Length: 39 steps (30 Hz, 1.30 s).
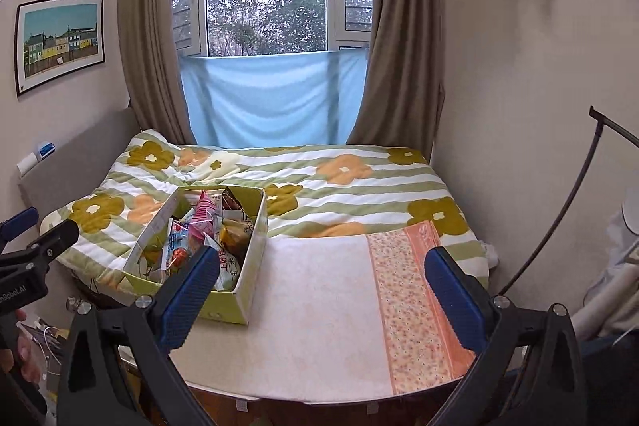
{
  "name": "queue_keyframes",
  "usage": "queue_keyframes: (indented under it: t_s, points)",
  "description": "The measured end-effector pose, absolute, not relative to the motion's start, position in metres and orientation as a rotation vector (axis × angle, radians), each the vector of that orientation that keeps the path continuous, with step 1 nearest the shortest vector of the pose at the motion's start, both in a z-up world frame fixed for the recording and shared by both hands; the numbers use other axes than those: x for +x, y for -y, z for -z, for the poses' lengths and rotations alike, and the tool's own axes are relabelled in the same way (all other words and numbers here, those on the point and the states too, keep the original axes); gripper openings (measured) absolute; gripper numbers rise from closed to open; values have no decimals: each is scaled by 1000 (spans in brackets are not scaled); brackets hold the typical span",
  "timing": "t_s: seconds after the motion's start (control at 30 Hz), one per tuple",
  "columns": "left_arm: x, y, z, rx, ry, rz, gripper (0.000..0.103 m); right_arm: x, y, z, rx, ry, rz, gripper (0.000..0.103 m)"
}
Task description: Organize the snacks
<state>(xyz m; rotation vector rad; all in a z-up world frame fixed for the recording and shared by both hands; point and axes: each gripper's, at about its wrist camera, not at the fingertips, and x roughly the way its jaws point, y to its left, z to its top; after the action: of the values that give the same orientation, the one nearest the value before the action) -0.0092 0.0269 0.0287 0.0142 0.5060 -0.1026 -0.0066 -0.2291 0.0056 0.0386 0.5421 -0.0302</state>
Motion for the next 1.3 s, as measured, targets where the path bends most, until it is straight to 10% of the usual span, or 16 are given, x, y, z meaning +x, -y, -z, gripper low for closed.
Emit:
queue_keyframes:
  t_s: [1.3]
  points:
    - [-11,-19,-27,26,-522,116,103,-20,228,-5,60,-541,46,102]
